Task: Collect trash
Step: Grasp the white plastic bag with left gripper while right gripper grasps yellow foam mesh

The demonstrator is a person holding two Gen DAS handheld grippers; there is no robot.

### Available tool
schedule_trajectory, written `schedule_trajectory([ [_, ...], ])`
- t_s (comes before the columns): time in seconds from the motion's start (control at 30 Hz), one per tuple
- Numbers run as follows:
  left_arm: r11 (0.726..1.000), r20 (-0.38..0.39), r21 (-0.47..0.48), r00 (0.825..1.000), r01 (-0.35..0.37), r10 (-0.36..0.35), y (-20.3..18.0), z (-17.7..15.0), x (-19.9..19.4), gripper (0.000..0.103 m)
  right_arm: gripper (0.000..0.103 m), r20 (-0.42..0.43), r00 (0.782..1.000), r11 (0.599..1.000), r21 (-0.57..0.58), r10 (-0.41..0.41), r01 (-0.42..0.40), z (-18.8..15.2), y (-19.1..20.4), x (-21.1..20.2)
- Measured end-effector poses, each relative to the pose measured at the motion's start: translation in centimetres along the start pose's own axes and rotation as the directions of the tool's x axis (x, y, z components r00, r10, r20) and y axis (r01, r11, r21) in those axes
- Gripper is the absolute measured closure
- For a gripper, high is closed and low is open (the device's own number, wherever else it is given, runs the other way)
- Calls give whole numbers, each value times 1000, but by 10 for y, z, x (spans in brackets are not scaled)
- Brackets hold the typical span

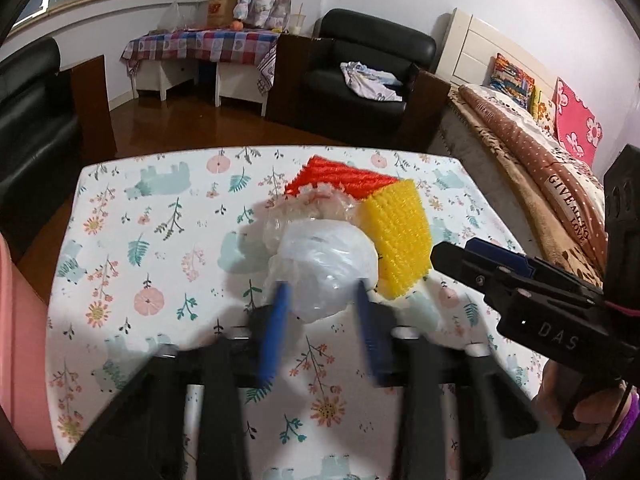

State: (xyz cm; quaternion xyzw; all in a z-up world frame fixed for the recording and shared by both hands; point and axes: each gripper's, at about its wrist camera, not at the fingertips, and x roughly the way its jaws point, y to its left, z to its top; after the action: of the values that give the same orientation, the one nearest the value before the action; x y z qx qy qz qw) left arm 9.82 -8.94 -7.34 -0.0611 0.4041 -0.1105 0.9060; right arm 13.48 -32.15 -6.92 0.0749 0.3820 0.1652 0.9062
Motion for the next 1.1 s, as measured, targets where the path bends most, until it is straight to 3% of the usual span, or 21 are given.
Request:
schedule_trajectory([
  [0.07, 1000, 1, -7, 1000, 1, -1, 1, -1, 1, 92, 48, -4, 1000, 1000, 2, 7, -7, 1, -2, 3],
  [0.17, 1000, 10, 4, 1000, -5, 5, 1, -2, -3, 96, 45, -11, 1000, 1000, 9, 15, -15, 1, -5, 9],
  [0.57, 1000, 49, -8, 998, -26, 26, 5, -9, -37, 97, 43, -56, 996, 998, 6, 67, -67, 2, -3, 36],
  [0.73, 998, 50, -32, 997, -54, 56, 8, -11, -44, 97, 44, -36, 994, 994, 32, 104, -103, 0, -8, 33],
  [0.9, 994, 51, -52, 994, -91, 93, 12, -12, -49, 97, 71, -45, 991, 991, 42, 129, -128, 0, -11, 33],
  [0.97, 994, 57, -53, 993, -99, 102, 12, -11, -51, 97, 89, -47, 990, 990, 49, 135, -133, -1, -13, 34],
  [1.1, 994, 63, -55, 993, -99, 103, 12, -10, -53, 97, 101, -35, 990, 989, 60, 136, -134, -3, -17, 29],
])
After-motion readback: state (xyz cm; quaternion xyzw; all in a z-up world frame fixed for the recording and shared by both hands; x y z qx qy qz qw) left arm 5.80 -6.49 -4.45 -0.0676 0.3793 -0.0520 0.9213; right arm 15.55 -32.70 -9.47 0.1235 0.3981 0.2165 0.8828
